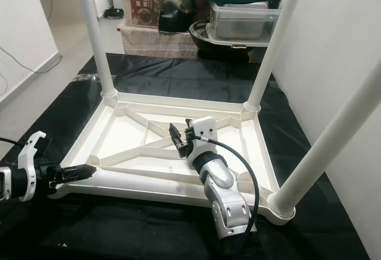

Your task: Building children table

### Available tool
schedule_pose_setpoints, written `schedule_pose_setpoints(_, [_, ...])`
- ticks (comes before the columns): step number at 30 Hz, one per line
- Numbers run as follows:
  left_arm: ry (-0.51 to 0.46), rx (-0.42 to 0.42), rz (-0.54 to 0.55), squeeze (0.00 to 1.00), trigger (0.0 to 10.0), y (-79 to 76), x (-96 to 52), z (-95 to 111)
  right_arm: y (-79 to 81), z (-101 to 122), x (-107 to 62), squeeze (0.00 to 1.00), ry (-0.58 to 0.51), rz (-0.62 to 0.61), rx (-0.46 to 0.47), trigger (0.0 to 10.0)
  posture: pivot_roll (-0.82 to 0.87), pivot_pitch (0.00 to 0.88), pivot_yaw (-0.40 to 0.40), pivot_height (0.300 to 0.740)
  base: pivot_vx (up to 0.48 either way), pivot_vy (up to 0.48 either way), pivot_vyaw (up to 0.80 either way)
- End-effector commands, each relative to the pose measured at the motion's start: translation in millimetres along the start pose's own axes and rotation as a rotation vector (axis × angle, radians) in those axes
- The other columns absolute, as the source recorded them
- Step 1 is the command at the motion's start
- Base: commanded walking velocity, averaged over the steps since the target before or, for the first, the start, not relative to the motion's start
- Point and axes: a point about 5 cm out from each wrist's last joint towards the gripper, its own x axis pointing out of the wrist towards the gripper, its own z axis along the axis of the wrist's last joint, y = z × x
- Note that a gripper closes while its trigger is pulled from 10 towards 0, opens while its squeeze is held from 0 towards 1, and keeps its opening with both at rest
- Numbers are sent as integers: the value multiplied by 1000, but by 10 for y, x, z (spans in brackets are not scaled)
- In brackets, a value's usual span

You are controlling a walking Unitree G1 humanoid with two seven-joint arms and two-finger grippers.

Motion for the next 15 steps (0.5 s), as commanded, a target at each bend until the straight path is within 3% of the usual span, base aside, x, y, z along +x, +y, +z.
schedule_pose_setpoints(1, [-6,-25,9,0,10000,31,23,-6,-14,32,-3,0,-5,-7,-3,10000,89,29,-58,740,0,0,0])
schedule_pose_setpoints(9, [-16,-97,-58,0,10000,21,155,-66,-21,66,1,0,-15,-11,-11,10000,77,31,-56,740,0,0,0])
schedule_pose_setpoints(15, [12,-102,-75,0,10000,6,220,-127,-29,85,-3,0,-20,-13,-14,10000,67,34,-54,740,0,0,0])
